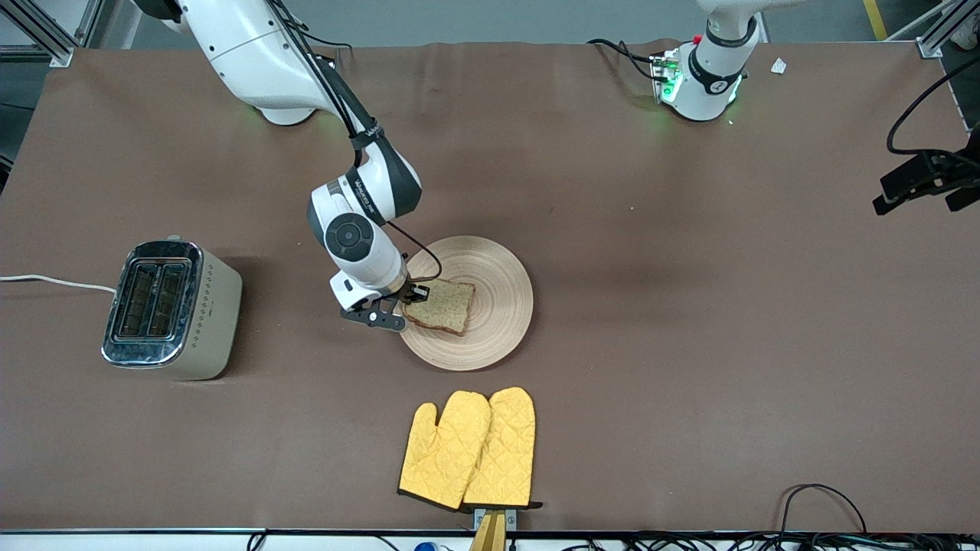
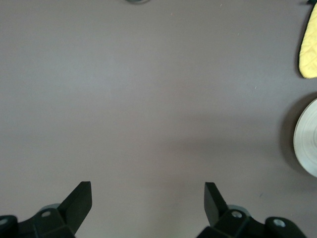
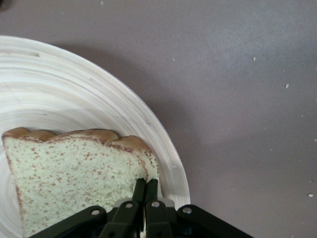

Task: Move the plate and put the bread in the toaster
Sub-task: 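Lift the bread slice with the right gripper toward the toaster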

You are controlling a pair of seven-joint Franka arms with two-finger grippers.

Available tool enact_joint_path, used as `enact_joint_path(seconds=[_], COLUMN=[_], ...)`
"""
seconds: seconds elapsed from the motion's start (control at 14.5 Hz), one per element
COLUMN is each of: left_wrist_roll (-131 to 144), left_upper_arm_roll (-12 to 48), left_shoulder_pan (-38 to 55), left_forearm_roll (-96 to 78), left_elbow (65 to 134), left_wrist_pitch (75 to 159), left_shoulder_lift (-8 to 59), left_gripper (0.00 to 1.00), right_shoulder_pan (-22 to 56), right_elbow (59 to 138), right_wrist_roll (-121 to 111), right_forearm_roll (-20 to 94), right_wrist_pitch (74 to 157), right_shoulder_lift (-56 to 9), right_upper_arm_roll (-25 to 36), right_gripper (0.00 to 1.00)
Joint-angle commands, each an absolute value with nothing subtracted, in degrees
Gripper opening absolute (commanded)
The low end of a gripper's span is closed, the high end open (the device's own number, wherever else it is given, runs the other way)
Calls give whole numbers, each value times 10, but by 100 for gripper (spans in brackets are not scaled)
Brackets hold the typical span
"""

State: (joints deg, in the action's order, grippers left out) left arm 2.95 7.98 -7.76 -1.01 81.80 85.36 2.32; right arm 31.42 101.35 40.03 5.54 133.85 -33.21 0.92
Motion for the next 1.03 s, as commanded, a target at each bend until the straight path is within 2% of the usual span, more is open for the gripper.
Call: enact_joint_path(seconds=[0.0, 0.21, 0.48, 0.96], left_wrist_roll=[25, 25, 25, 25], left_upper_arm_roll=[69, 70, 71, 72], left_shoulder_pan=[-63, -66, -66, -68], left_forearm_roll=[1, 1, 1, -4], left_elbow=[877, 875, 873, 858], left_wrist_pitch=[853, 852, 860, 857], left_shoulder_lift=[-25, -21, -7, -10], left_gripper=[100, 100, 100, 100], right_shoulder_pan=[309, 308, 308, 298], right_elbow=[926, 834, 759, 725], right_wrist_roll=[413, 410, 402, 312], right_forearm_roll=[56, 41, -84, -340], right_wrist_pitch=[1232, 1094, 945, 817], right_shoulder_lift=[-338, -336, -328, -330], right_upper_arm_roll=[12, 26, 34, 62], right_gripper=[3, 2, 1, 1])
